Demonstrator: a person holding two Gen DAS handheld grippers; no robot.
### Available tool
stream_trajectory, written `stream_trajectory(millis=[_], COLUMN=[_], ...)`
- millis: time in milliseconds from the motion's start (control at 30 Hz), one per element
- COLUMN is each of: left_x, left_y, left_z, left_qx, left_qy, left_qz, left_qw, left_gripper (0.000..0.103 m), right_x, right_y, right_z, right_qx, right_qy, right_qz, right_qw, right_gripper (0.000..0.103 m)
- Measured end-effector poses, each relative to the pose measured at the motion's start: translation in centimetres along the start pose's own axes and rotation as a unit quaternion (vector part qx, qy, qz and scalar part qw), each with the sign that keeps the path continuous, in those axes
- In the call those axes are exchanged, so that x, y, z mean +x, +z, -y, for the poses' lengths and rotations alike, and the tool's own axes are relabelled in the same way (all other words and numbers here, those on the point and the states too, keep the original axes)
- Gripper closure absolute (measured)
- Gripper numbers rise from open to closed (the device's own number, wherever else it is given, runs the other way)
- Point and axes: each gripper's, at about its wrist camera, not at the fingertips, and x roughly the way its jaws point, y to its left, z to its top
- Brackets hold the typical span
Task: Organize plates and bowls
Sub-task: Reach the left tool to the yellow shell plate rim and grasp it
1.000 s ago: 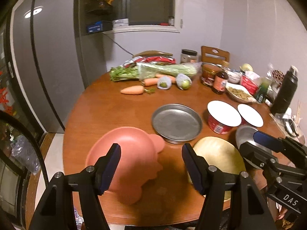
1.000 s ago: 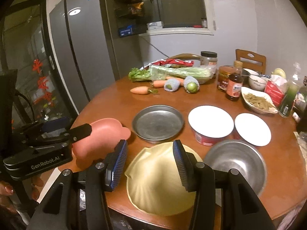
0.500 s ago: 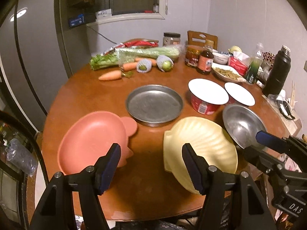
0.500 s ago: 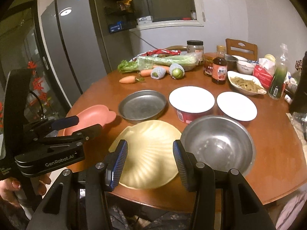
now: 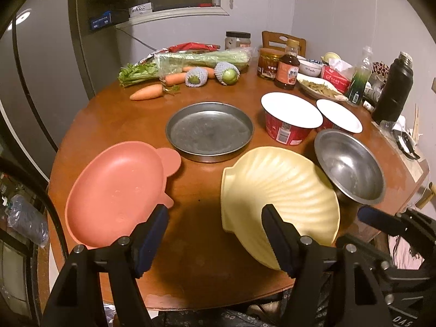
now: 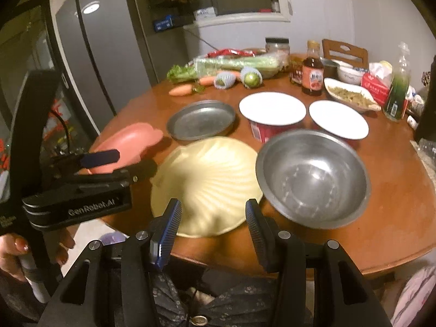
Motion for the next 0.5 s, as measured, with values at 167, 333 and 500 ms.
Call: stream_trajectory(millis=[167,333,500], left_x=[0.8,2.2,3.3], left_y=[-0.1,-0.1,0.0], left_z=[0.4,0.6,0.7], left_qx=[0.003,0.006,0.011], left_qy=[-0.006,0.002,0.007], left_qz=[-0.008,-0.018,-0.018], left_qw=[0.9999,0.9998,0.9998], left_gripper=[0.033,0.033,0.033], right_x=[1.5,2.6,3.8], right_y=[-0.7,-0.9,-0.8], right_z=[0.5,0.9,1.5], right_qx=[0.006,0.012,0.029], right_qy=[-0.009,-0.014,-0.012], right_qz=[-0.019,-0.024,-0.025], right_qw=[1.000,1.000,0.999], right_gripper=[0.052,0.052,0.052])
